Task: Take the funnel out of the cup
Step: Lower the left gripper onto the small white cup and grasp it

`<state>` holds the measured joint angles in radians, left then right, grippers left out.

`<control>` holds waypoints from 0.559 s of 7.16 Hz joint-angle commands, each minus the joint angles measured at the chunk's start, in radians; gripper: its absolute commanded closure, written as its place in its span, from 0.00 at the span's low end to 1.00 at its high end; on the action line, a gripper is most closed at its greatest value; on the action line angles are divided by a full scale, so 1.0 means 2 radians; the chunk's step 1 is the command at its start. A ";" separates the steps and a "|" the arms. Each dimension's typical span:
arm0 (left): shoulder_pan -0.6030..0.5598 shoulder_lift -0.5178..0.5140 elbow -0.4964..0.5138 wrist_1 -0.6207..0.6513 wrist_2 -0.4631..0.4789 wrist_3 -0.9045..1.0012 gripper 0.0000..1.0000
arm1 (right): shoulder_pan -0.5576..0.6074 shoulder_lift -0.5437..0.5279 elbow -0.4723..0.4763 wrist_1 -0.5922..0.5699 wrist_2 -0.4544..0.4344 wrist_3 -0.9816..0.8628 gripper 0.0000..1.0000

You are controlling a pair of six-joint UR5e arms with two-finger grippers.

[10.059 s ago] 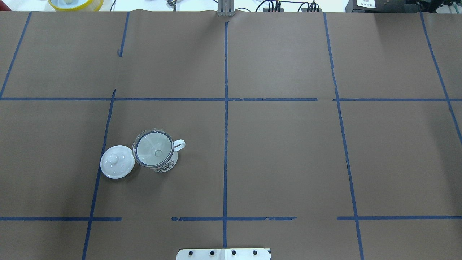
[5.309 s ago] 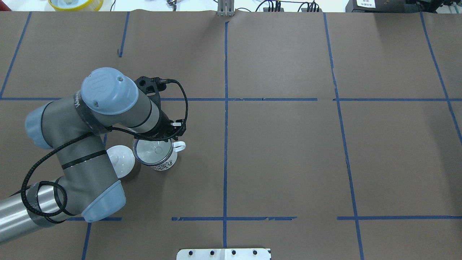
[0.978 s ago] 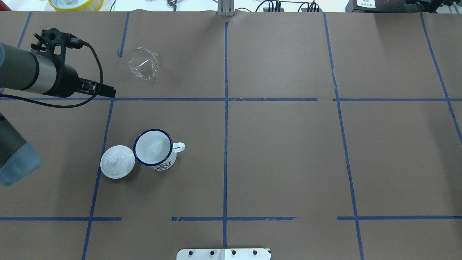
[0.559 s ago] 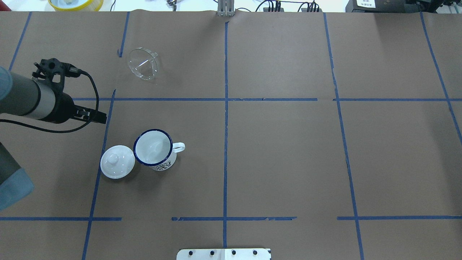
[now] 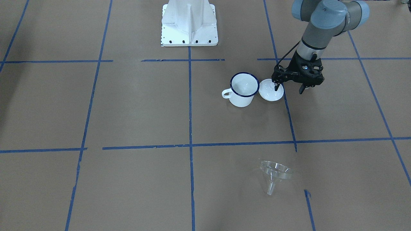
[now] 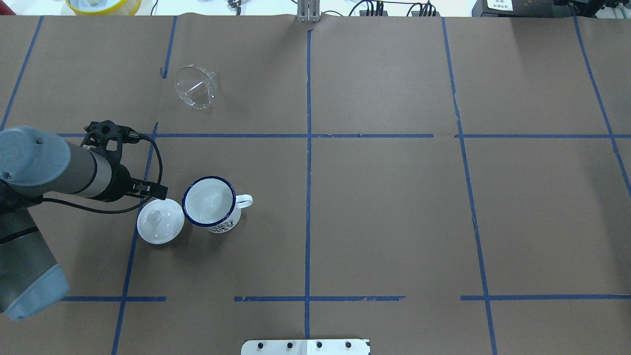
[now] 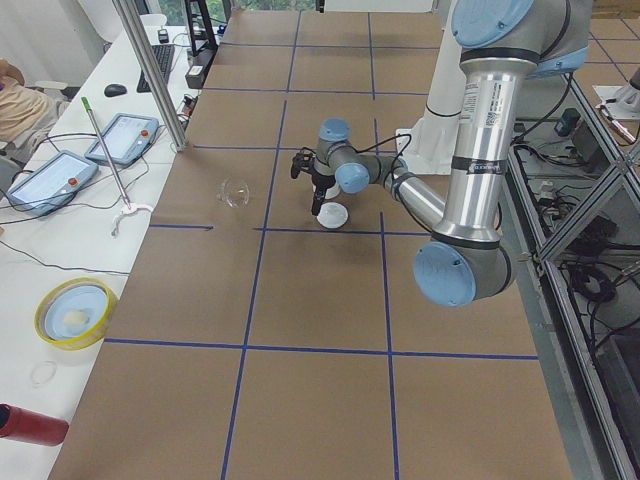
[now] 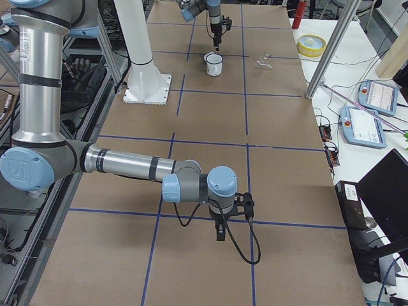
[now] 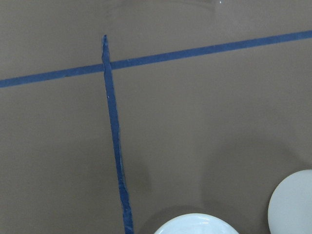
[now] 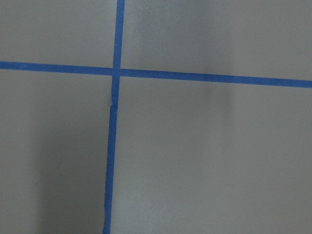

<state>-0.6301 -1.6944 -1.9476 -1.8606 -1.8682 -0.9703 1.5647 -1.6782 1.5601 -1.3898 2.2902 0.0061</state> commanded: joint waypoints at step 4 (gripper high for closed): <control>0.020 0.000 0.004 0.000 0.000 -0.008 0.21 | 0.000 0.000 0.000 0.000 0.000 0.000 0.00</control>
<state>-0.5928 -1.6950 -1.9401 -1.8607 -1.8682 -0.9860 1.5647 -1.6782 1.5601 -1.3898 2.2902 0.0062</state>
